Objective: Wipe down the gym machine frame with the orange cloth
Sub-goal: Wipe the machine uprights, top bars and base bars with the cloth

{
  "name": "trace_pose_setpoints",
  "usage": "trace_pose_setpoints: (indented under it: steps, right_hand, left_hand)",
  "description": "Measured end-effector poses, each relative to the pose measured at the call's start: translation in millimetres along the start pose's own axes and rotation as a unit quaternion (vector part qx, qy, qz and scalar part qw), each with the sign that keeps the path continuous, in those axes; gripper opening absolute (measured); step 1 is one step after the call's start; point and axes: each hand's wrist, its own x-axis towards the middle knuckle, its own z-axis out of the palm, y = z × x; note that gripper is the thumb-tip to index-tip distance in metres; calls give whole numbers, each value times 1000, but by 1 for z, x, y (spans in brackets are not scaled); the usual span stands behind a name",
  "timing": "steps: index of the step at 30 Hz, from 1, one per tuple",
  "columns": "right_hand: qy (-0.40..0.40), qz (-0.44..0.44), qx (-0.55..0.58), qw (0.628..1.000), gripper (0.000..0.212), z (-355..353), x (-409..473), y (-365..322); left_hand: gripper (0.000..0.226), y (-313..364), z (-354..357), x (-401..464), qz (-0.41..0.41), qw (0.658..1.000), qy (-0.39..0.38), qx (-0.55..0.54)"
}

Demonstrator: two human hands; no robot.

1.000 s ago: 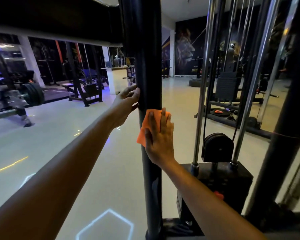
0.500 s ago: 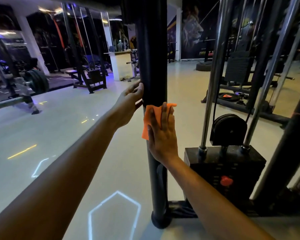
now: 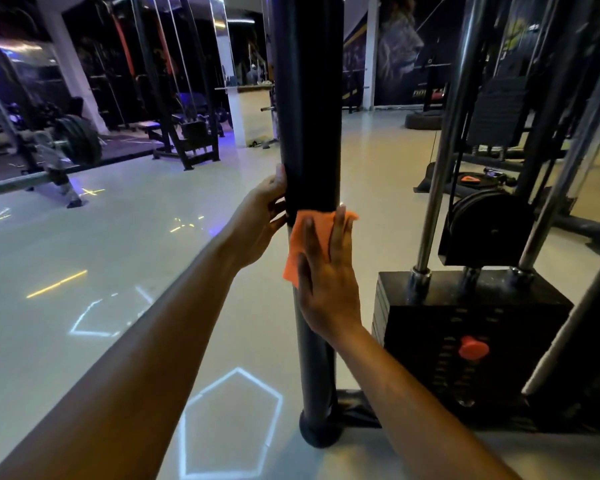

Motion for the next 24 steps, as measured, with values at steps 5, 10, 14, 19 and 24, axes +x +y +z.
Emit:
trace_pose_setpoints:
  steps: [5,10,14,19,24]
  right_hand:
    - [21,-8,-6,1000,75,-5,22,2]
    - [-49,1,-28,998,78,8,-40,30]
    - [4,-4,-24,1000,70,1,7,8]
    - [-18,7,-48,999,77,18,-28,19]
    - [-67,15,-49,996,78,27,-72,32]
  left_hand:
    - [55,-6,3,2,30,999,16,2]
    - [46,-13,6,-2,49,999,19,-5]
    - [52,-17,0,-1,64,998,-9,6]
    - [48,-19,3,-4,76,997,-9,20]
    - [46,-33,-1,-15,51,998,-3,45]
